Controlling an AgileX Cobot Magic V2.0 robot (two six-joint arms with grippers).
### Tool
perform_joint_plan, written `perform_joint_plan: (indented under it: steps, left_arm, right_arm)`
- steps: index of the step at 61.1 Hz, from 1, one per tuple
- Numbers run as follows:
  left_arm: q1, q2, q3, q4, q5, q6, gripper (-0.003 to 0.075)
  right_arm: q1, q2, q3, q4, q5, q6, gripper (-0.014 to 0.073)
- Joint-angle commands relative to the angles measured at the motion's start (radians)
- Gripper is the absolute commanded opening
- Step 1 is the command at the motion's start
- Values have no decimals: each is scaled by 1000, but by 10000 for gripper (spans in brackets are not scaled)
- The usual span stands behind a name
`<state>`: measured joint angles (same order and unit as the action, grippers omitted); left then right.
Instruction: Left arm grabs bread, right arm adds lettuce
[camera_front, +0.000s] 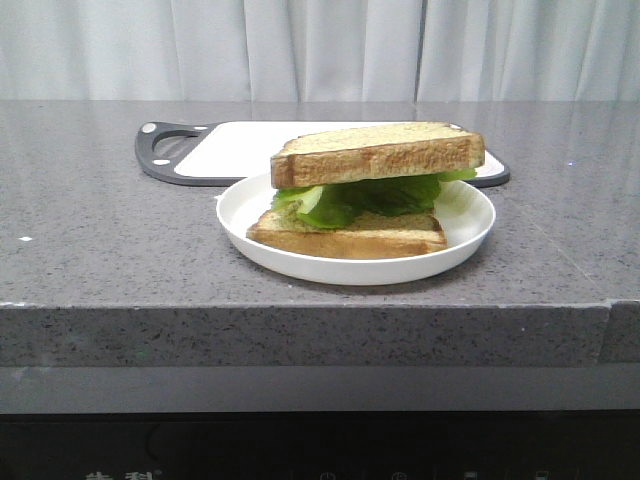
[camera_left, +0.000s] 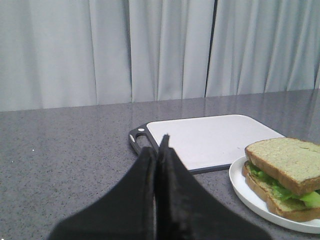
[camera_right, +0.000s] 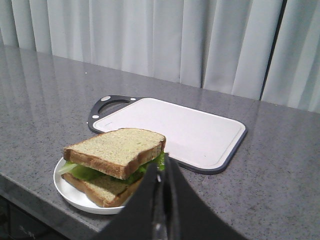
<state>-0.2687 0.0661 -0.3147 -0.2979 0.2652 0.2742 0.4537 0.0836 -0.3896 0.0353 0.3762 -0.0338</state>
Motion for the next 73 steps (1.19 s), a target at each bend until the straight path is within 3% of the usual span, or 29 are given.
perform_joint_plan:
  steps: [1, 47, 59, 73]
  left_arm:
    - [1, 5, -23, -7, -101, -9, -20]
    - [1, 5, -18, -7, -107, -9, -19]
    - [7, 5, 16, 178, -107, -128, -19]
    - [127, -40, 66, 185, -107, -137, -19]
  right_arm:
    - [-1, 11, -23, -14, -97, 1, -58]
    - [-1, 11, -23, -14, -97, 1, -58]
    - [-1, 11, -23, -14, -97, 1, -58]
    - [-1, 11, -23, -14, -97, 1, -58]
